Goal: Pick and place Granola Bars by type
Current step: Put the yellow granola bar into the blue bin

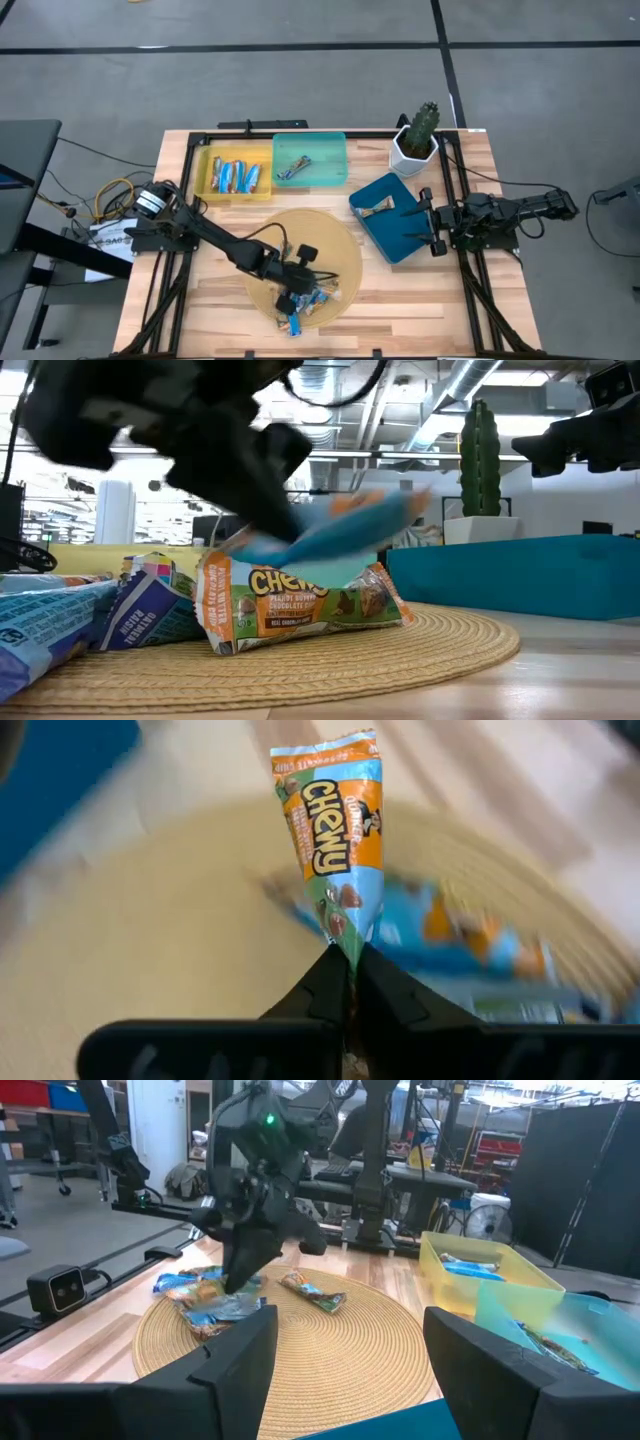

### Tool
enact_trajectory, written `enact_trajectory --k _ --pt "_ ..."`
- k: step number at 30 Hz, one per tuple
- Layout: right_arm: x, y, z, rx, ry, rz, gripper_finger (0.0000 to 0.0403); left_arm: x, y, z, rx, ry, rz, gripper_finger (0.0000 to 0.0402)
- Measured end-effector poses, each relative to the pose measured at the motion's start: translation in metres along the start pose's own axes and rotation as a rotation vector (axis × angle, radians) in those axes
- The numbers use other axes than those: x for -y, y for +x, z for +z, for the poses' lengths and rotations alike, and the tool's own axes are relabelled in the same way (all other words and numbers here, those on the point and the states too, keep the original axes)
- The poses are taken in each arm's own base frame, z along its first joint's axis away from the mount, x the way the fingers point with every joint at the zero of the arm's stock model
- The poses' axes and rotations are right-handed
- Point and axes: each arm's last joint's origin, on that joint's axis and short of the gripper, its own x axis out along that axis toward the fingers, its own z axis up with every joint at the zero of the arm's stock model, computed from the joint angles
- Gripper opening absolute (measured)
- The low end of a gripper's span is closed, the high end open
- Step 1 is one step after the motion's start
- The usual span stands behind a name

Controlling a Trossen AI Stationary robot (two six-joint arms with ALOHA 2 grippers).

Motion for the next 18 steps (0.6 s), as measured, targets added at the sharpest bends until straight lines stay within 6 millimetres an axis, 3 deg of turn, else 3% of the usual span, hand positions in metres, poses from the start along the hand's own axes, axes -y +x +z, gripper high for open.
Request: enact_trajectory --k 9,18 --pt "0.0 0.0 0.0 0.0 0.0 0.0 0.0244 -0.044 -0.002 0.027 0.319 -0.033 0.14 0.0007" --pt "0.0 0.0 0.0 0.0 0.0 0.0 0.0244 -0.098 -0.015 0.04 0.567 -0.129 0.348 0.0008"
